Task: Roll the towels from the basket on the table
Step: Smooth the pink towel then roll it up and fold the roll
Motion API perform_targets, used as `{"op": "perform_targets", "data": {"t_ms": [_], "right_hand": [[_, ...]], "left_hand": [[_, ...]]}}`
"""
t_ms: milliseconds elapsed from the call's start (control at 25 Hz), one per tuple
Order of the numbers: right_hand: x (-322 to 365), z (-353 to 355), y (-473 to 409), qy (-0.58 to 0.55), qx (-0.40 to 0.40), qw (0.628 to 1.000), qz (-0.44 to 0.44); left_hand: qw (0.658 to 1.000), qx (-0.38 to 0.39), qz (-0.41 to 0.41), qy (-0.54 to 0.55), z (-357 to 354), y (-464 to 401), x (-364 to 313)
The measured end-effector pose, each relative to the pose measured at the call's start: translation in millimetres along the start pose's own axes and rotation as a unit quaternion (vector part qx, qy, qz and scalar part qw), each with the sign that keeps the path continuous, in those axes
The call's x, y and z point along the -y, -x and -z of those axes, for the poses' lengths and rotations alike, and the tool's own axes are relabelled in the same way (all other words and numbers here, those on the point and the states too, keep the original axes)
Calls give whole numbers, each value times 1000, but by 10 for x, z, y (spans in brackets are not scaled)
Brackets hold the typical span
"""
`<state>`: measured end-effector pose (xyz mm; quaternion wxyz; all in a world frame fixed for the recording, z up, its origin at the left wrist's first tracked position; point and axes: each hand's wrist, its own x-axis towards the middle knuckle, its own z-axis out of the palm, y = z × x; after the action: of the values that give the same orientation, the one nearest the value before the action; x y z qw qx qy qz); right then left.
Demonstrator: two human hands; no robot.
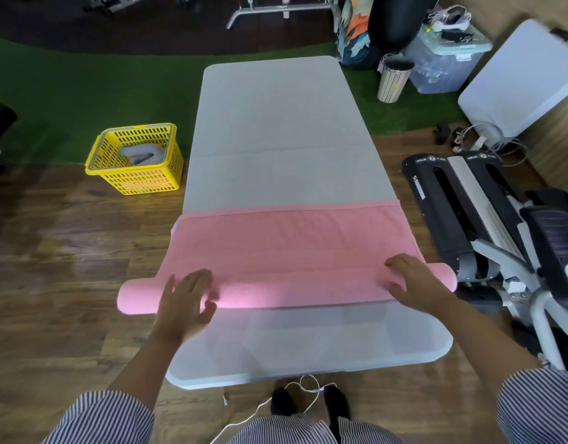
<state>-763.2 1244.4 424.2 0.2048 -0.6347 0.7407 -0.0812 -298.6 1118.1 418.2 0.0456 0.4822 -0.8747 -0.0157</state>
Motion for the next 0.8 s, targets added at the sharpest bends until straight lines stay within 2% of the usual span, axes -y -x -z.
{"op": "perform_targets", "data": {"t_ms": [120, 320, 400, 560, 640, 720, 800], "right_hand": [[28, -47, 33, 21, -50, 999, 2], [-9, -78, 113, 56, 7, 998, 13], [-26, -27, 81, 55, 25, 998, -13], [5, 115, 8, 39, 138, 988, -61], [12, 139, -43, 41, 98, 994, -25], [11, 105, -85, 21, 2, 1000, 14], [50, 53, -68, 5, -48, 999, 8]], "left_hand": [[1000, -15, 21, 15, -37, 50, -13], [1000, 2, 25, 12, -90, 41, -31], [1000, -4, 19, -3, 5, 26, -73], [1000, 27, 6, 15, 87, -59, -1], [1000, 20, 13, 9, 70, -97, 23], [1000, 5, 24, 0, 47, -97, -39], [999, 5, 34, 4, -15, -90, -100]]}}
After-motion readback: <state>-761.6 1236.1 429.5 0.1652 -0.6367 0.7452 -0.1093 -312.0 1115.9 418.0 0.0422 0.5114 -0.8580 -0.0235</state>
